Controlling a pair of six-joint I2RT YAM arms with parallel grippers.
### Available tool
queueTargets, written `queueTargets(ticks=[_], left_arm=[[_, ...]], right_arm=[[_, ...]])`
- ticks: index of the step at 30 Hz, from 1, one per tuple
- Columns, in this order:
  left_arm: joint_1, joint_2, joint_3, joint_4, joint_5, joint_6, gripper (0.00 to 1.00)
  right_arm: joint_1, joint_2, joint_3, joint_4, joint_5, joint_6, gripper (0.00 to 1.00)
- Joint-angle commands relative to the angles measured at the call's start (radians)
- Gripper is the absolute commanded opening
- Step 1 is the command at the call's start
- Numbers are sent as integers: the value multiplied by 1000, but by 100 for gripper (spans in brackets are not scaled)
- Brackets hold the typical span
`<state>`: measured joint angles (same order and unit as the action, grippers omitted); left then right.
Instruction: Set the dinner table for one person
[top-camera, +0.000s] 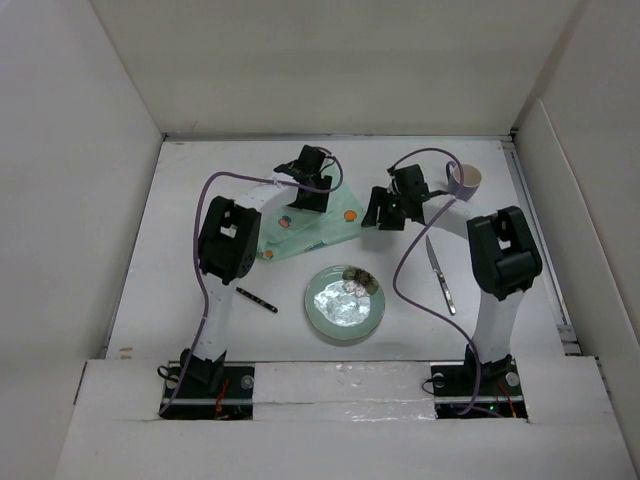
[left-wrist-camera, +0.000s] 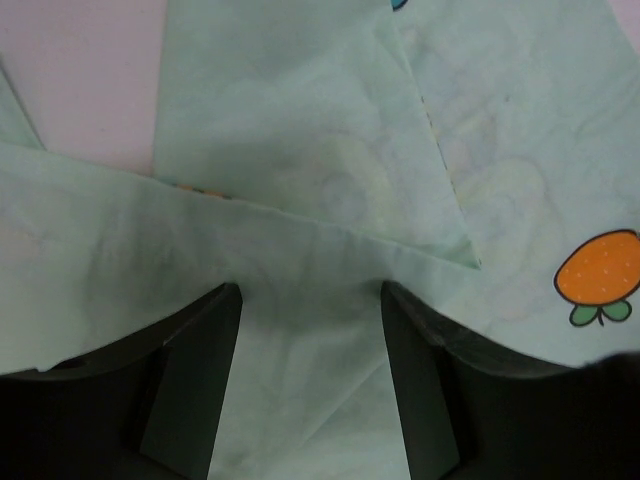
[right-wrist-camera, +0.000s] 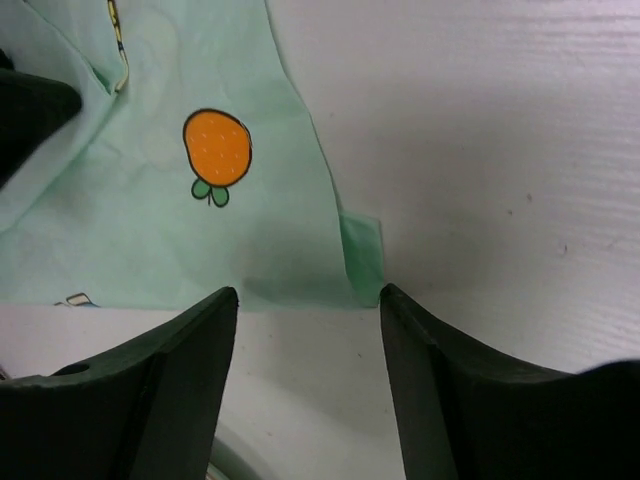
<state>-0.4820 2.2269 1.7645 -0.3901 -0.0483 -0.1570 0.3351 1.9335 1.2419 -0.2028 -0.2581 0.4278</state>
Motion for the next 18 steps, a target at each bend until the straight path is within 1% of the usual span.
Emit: queueTargets(ticks=[1, 2, 3, 4, 5, 6, 7, 8, 10, 13, 14, 15, 18], left_arm=[[0, 16, 41, -7, 39, 19, 56], [0, 23, 47, -9, 39, 20, 56], [0, 37, 49, -10, 36, 22, 53], [0, 43, 50, -10, 33, 24, 48], [0, 48, 56, -10, 24, 24, 41], [0, 54, 59, -12, 18, 24, 14], [0, 56, 65, -15, 12, 22, 2], [0, 56, 84, -30, -1, 20, 0], [0, 34, 93, -32, -4, 20, 0], [37, -48, 81, -21, 5, -6, 0], [51, -82, 49, 6, 20, -16, 0], [81, -152, 27, 23, 27, -38, 0], [146, -263, -49, 56, 24, -75, 0]], right_arm=[[1, 39, 48, 72, -38, 32, 63], [1, 47, 53, 72, -41, 32, 58], [1, 51, 60, 74, -43, 35, 51], [1, 59, 76, 71, -41, 35, 40], [1, 59, 79, 74, -40, 37, 33], [1, 55, 79, 78, -38, 37, 25], [1, 50, 80, 83, -36, 35, 12], [1, 35, 83, 83, -35, 34, 8], [1, 13, 88, 86, -32, 29, 0], [1, -59, 96, 91, -35, 19, 0], [1, -80, 99, 89, -35, 14, 0], [1, -128, 105, 86, -35, 0, 0], [13, -188, 119, 71, -27, -27, 0]])
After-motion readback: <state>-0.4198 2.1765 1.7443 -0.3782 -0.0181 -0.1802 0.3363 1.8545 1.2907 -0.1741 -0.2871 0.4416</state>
